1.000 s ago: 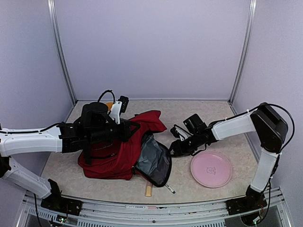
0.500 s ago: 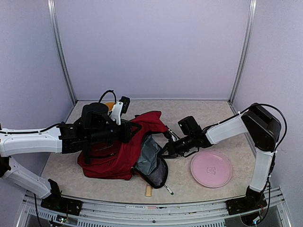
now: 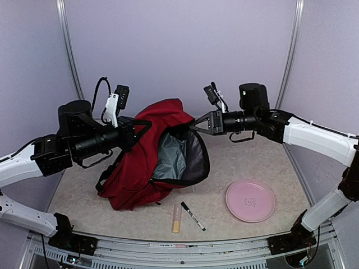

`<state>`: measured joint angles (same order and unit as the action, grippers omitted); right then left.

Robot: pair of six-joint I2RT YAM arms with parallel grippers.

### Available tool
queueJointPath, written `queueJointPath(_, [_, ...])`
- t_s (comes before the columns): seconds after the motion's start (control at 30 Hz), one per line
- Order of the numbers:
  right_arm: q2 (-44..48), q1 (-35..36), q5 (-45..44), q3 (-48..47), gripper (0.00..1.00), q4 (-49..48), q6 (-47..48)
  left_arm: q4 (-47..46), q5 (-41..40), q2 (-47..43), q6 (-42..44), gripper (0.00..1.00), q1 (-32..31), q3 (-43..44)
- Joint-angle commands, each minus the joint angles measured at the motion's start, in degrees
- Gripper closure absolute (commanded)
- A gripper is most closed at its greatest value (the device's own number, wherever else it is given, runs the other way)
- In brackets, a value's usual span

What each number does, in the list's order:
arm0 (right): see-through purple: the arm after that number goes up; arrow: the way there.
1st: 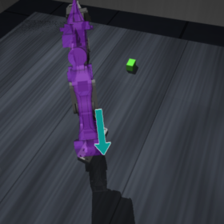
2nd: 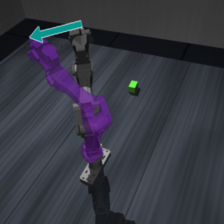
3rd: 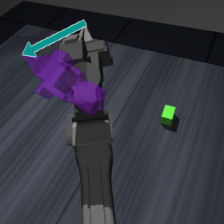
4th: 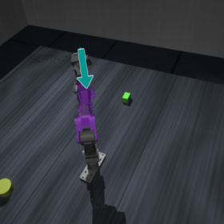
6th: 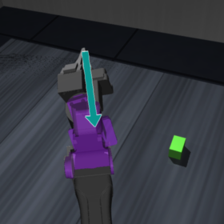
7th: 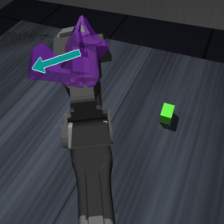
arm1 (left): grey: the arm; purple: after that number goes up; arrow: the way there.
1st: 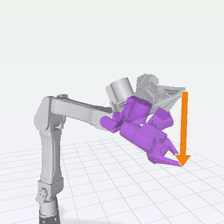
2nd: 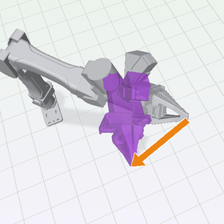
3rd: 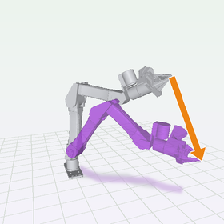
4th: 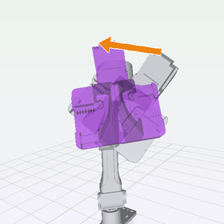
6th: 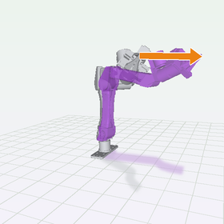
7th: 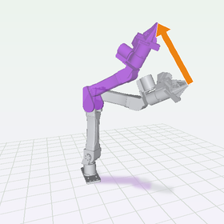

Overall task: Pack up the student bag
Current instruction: Pick up the student bag from the center of the board, then pass from the left arm to the right

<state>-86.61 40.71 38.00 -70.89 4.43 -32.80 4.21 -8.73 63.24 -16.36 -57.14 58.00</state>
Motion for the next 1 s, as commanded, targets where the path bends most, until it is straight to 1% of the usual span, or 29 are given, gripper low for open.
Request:
queueJointPath(0.0, [6.1, -0.2, -0.8, -6.8, 1.0, -0.4, 1.9, -3.2, -2.1, -5.4, 6.1, 1.0, -2.3, 4.7])
queueJointPath(0.1, [6.7, -0.2, -2.4, -11.3, 1.0, 1.0, 2.8, -3.7, -0.3, -5.0, 8.2, 1.0, -2.9, 6.0])
queueJointPath(0.17, [6.9, -0.2, -3.2, -13.7, 1.0, 1.2, 3.3, -4.6, 3.9, -3.5, 9.0, 1.0, -3.0, 6.8])
queueJointPath(0.27, [7.5, -0.2, -6.0, -14.4, 1.0, 1.3, 3.6, -9.7, 8.0, -1.8, 8.4, 1.0, -1.9, 4.1])
queueJointPath(0.43, [8.1, -0.3, -14.4, -11.0, 1.0, 3.0, 6.0, -15.0, 10.9, 2.0, 4.6, 1.0, 4.8, -1.9])
queueJointPath(0.57, [5.9, -0.9, -17.1, -13.2, 1.0, 5.7, 9.8, -16.8, 13.7, 4.6, 3.1, 1.0, 8.6, -3.1])
queueJointPath(0.67, [2.9, -1.4, -18.0, -17.7, 1.0, 6.9, 11.3, -18.1, 13.2, 6.3, 2.6, 1.0, 10.4, -2.2])
queueJointPath(0.8, [-1.4, -1.4, -17.5, -26.6, 1.0, 7.7, 12.4, -18.9, 18.2, 8.5, 1.0, 1.0, 13.9, 2.4])
queueJointPath(0.87, [-1.9, -1.3, -17.3, -29.7, 1.0, 7.9, 12.8, -19.2, 20.8, 8.8, 1.5, 1.0, 13.8, 4.1])
queueJointPath(0.97, [-1.5, -0.9, -17.7, -32.3, 1.0, 8.3, 13.3, -21.3, 23.4, 7.9, 1.7, 1.0, 13.3, 3.9])
